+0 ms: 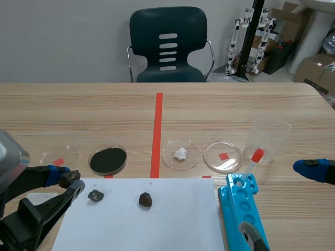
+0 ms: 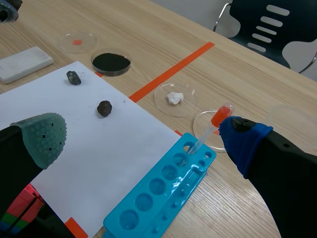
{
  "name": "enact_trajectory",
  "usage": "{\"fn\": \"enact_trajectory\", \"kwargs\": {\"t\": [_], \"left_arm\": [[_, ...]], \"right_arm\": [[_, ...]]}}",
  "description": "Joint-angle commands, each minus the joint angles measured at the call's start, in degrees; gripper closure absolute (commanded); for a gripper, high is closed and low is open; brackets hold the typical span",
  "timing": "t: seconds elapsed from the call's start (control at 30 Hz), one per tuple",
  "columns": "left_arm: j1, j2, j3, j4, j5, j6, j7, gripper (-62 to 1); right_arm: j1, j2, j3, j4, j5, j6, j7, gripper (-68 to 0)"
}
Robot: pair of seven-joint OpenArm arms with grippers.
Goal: Put the right mineral back
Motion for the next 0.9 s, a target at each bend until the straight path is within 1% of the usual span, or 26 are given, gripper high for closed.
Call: {"fn": "enact_trajectory", "kwargs": {"t": [0.0,0.13,0.27,0.3,0.4,0.47,0.53,0.6,0.63,0.73,0.87], "left_arm": [[-1.46,0.28,-0.2,1.51,-0.33,0.28,-0.9,-9.0],[-4.74,0.28,1.01,1.36,-0.35,0.22,0.59,-9.0],[-9.55,0.28,3.19,-0.55,-0.35,-0.5,0.57,-9.0],[-10.91,0.28,3.82,-1.18,-0.35,-0.98,0.57,-9.0],[-15.61,0.28,6.21,-3.58,-0.35,-3.76,0.59,-9.0],[-19.28,0.28,8.55,-5.77,-0.35,-6.16,0.55,-9.0],[-23.21,0.28,11.37,-8.33,-0.35,-7.69,0.55,-9.0],[-25.97,0.31,13.55,-10.34,-0.42,-7.85,0.55,-9.0],[-28.22,0.33,15.45,-12.17,-0.9,-7.85,0.55,-9.0],[-32.48,1.22,18.69,-16.11,-1.97,-8.09,0.55,-9.0],[-37.07,4.37,21.46,-21.9,-2.16,-10.62,0.55,-9.0]], "right_arm": [[0.02,0.0,0.04,0.68,0.61,0.02,0.83,-65.3],[0.02,0.0,0.04,0.68,0.61,0.02,0.83,-65.3],[0.02,0.0,0.04,0.68,0.61,0.02,0.83,-65.3],[0.02,0.0,0.04,0.68,0.61,0.02,0.83,-65.3],[0.02,0.0,0.04,0.68,0.61,0.02,0.83,-65.3],[0.02,0.0,0.04,0.68,0.61,0.02,0.83,-65.3],[0.02,0.0,0.04,0.68,0.61,0.02,0.83,-65.3],[0.02,0.0,0.04,0.68,0.61,0.02,0.83,-65.3],[0.02,0.0,0.04,0.68,0.61,0.02,0.83,-65.3],[0.02,0.0,0.04,0.68,0.61,0.02,0.83,-65.3],[0.02,0.0,0.04,0.68,0.61,0.02,0.83,-65.3]]}}
